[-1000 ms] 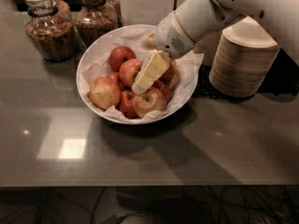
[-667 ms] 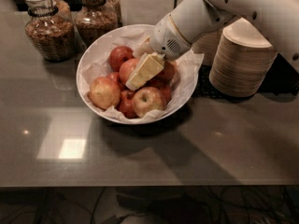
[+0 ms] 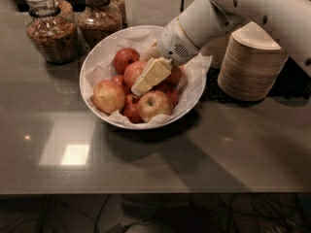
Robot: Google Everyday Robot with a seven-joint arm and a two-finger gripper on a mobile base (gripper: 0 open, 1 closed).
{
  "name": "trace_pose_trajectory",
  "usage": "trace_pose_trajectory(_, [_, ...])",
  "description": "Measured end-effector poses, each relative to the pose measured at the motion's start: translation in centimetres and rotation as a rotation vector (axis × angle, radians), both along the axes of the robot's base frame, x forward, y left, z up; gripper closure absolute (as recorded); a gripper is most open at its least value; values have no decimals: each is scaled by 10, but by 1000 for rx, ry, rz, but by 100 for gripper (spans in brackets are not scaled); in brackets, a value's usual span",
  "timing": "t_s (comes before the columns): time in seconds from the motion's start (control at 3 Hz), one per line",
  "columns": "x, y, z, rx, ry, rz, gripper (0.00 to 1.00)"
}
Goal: Pick apple from white bowl
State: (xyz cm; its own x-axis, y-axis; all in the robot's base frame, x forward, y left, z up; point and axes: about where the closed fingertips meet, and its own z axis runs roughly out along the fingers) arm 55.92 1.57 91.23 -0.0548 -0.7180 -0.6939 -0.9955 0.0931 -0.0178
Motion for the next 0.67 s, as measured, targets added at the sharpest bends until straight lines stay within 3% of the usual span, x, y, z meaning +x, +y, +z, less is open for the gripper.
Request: trace_pose_trajectory(0.67, [0,0,0,0,0,0,68])
